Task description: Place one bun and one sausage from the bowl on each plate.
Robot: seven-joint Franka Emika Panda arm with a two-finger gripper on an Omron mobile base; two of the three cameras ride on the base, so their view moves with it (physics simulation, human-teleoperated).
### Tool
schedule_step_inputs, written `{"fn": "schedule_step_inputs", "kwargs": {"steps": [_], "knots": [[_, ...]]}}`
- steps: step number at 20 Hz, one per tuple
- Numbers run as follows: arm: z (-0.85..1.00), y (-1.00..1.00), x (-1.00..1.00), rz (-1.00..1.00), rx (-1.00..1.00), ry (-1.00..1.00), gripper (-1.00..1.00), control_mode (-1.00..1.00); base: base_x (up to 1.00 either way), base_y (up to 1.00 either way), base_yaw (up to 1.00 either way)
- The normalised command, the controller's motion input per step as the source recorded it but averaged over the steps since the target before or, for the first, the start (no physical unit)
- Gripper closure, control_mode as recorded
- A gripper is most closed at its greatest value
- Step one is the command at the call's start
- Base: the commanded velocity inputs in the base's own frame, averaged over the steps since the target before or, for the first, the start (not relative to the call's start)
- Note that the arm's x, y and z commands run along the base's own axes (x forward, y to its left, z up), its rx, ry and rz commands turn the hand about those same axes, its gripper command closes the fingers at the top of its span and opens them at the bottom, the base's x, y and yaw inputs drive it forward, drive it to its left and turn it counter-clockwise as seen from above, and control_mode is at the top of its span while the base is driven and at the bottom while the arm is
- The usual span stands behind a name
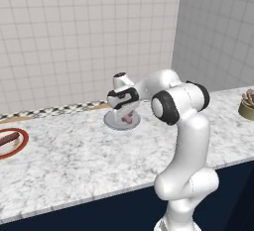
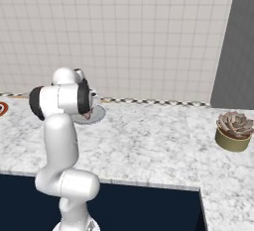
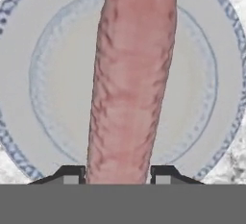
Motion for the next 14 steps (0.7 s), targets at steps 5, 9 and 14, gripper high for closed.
{"fn": "schedule_step_inputs", "kwargs": {"steps": [5,9,14], "knots": [[-0.16,0.00,0.07,0.00,0.00,0.00,-1.00,-1.00,0.00,0.00,0.00],[0.13,0.00,0.00,0.00,0.01,0.00,-1.00,-1.00,0.00,0.00,0.00],[0.72,-0.08,-0.49,-0.02,0.08,-0.09,-1.00,-1.00,0.00,0.00,0.00]]}}
